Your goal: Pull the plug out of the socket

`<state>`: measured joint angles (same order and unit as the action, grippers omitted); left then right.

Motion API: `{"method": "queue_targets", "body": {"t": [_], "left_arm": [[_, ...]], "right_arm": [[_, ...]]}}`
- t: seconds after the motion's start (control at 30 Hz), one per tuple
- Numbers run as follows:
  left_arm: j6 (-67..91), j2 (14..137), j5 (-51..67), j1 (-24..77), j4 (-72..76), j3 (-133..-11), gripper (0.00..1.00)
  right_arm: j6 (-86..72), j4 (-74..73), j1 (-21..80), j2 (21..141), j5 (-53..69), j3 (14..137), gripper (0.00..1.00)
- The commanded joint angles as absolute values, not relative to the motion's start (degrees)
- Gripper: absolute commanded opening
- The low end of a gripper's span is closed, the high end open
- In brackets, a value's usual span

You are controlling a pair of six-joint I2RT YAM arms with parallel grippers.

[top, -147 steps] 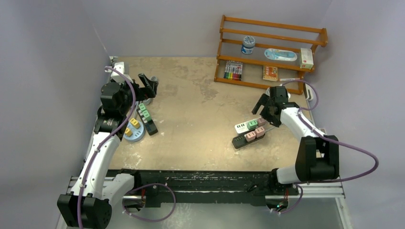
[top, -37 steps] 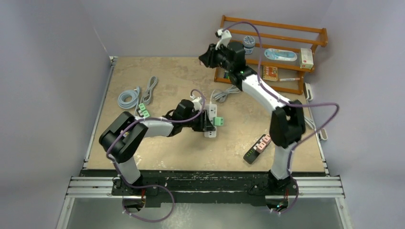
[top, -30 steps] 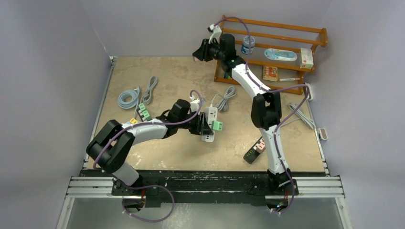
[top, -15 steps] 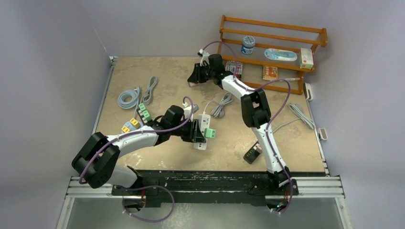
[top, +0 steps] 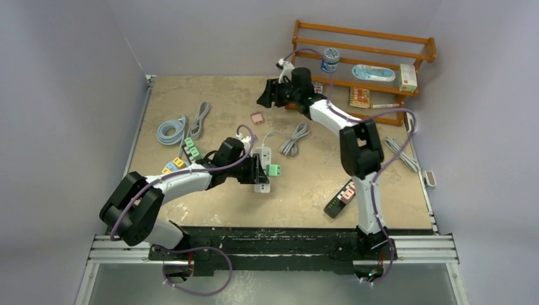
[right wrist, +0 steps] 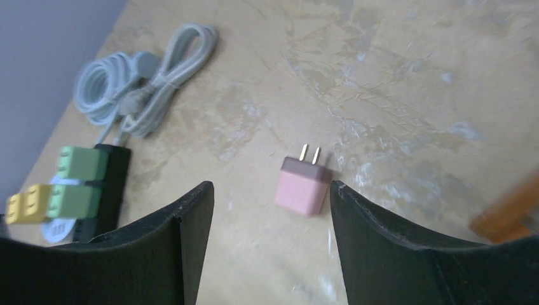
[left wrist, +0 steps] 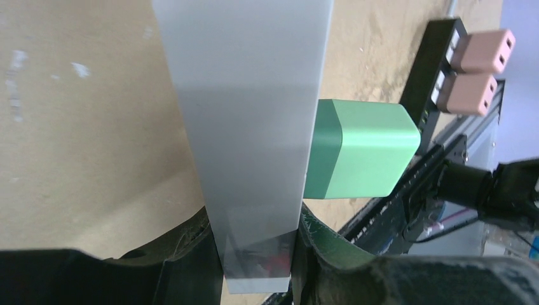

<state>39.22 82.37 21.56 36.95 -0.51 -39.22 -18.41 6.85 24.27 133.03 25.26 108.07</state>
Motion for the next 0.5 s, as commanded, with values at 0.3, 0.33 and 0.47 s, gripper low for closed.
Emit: {"method": "queue_targets", "body": {"t": [0.3, 0.33, 0.47], "left_arm": [[43.1, 84.7, 17.2, 29.3, 5.8, -42.7, 0.00], [43.0, 85.0, 17.1, 29.1, 6.0, -42.8, 0.00], [43.4, 86.5, 18.0, 29.0, 7.0, -43.1, 0.00]], "right_arm": [[-22.5, 18.6, 24.8, 92.8, 26.5, 61.8, 0.69], [-22.3, 18.5, 25.9, 92.4, 26.6, 59.9, 0.69], [-21.0, 18.5, 30.2, 95.0, 26.7, 57.6, 0.69]]}}
